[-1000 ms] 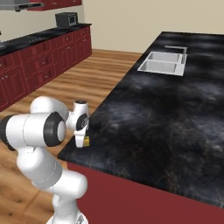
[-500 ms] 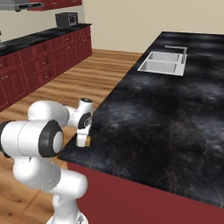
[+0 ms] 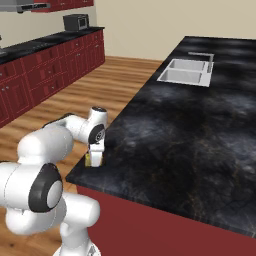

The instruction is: Place the sponge inside the microwave to prepare for sanitizing.

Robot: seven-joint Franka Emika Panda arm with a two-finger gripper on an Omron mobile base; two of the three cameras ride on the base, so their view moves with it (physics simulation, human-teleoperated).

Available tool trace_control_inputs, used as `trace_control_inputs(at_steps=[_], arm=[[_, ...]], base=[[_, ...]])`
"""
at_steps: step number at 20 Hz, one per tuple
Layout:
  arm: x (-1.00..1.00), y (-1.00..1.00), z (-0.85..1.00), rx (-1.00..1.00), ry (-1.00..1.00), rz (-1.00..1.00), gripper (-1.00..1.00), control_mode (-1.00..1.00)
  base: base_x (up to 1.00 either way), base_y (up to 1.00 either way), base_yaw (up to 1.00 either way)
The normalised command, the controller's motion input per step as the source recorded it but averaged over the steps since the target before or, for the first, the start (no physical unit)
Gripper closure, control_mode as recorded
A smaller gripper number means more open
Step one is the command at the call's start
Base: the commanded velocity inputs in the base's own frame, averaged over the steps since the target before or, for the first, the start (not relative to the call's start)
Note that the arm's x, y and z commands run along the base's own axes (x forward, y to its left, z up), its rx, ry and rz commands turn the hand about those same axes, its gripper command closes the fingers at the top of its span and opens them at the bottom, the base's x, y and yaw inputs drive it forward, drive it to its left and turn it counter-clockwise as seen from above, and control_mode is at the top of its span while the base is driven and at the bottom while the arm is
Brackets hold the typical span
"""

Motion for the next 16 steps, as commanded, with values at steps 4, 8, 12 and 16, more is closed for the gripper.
trace_control_inputs(at_steps=[4,8,12,16], arm=[[-0.43,-0.01,0.4,0.0,-0.23,0.32,1.0,-1.0],[-0.36,0.0,0.47,0.0,-0.14,0.28,1.0,-1.0],[-0.33,0.0,0.44,0.0,-0.02,0.26,1.0,-1.0],[-0.27,0.0,0.39,0.0,-0.04,0.21,1.0,-1.0]], base=[[0.0,0.0,0.0],[0.0,0.0,0.0],[0.0,0.0,0.0],[0.0,0.0,0.0]])
